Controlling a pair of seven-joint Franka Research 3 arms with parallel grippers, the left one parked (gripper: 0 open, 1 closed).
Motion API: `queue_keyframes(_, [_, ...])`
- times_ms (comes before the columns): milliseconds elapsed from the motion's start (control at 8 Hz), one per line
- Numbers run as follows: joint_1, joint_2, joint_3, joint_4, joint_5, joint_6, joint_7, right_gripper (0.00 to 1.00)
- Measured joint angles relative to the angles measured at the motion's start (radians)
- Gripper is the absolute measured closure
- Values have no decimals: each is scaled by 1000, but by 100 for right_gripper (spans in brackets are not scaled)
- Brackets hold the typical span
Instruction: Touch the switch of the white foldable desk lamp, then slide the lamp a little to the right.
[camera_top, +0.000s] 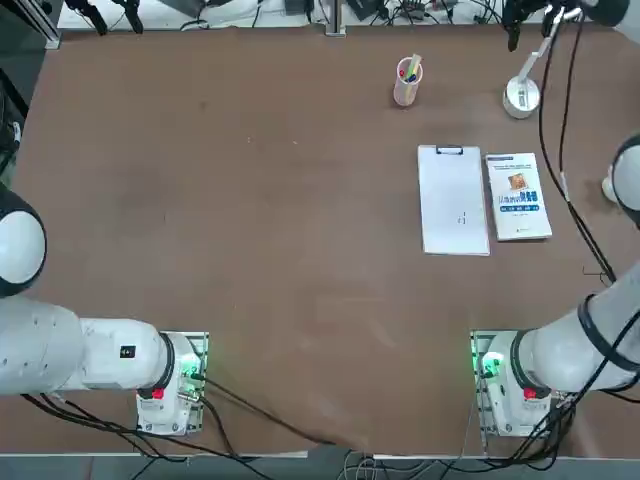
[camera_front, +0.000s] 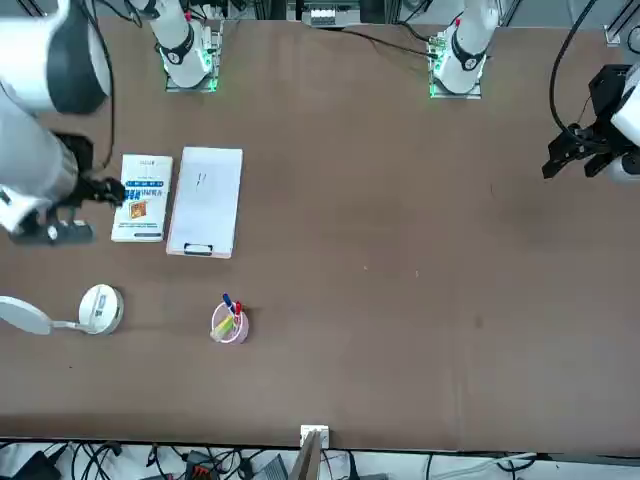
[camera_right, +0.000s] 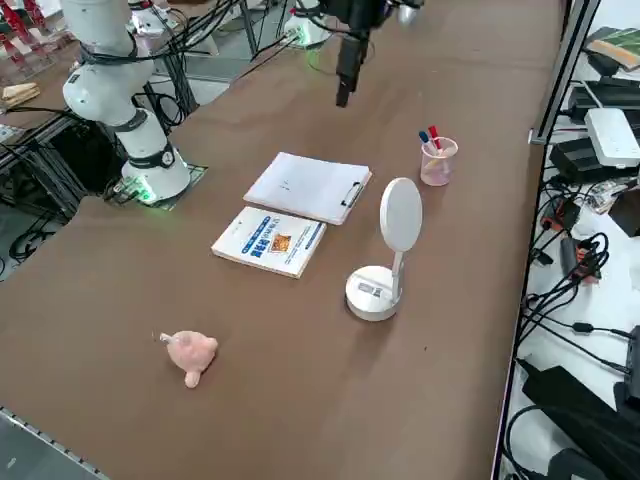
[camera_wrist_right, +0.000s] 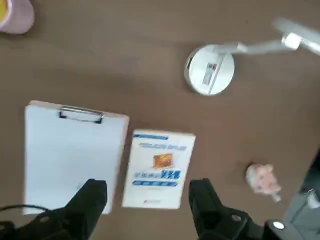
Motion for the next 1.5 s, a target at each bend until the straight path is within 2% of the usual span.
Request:
queue_keyframes(375, [18,148,0,50,-182,188,-191,0])
queue_keyframes(625, [7,238,-14,95,-211,277,-378,0])
queue_keyframes(1000, [-8,338,-16,201,-243,285,-659,0])
queue_keyframes(1500, [-2,391,-16,210,-385,274,-931,0])
